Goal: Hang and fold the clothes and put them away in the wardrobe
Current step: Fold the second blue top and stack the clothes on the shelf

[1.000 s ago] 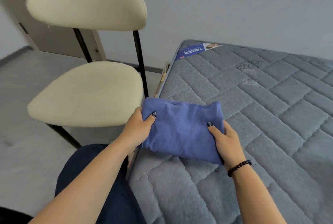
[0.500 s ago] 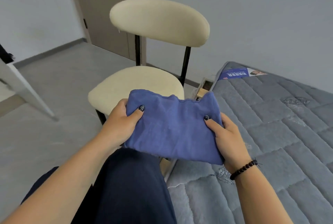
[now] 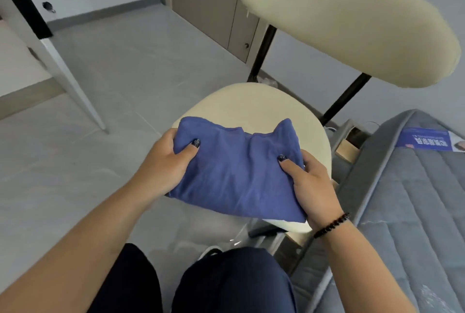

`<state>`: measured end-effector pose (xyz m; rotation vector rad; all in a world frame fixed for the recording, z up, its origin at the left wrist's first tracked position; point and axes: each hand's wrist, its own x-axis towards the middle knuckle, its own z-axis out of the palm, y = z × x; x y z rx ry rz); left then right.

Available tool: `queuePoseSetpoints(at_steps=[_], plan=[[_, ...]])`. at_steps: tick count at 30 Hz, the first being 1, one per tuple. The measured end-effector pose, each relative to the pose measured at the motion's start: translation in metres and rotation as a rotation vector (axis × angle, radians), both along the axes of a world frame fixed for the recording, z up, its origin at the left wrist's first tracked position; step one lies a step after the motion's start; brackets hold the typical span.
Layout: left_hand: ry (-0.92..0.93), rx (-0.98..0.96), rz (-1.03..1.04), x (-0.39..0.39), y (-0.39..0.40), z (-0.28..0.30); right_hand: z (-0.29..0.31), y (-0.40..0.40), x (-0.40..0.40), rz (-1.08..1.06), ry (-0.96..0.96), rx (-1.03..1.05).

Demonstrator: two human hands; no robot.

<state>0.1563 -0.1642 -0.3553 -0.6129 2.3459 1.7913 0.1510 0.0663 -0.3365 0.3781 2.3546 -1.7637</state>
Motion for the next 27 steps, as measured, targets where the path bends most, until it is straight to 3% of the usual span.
queuePoseSetpoints(at_steps=[4,8,19,27], plan=[[-0.061,0.016,0.06,-0.037,-0.04,0.012,0.007,-0.044,-0.049,0.03,-0.048,0.002],[-0.093,0.022,0.129,-0.054,-0.087,0.059,0.044,-0.095,-0.082,0.065,-0.078,-0.03],[-0.055,0.043,0.345,-0.034,-0.188,0.265,0.251,-0.2,-0.106,0.264,-0.044,-0.043],[0.007,0.203,0.51,0.028,-0.25,0.382,0.384,-0.282,-0.078,0.421,0.016,0.006]])
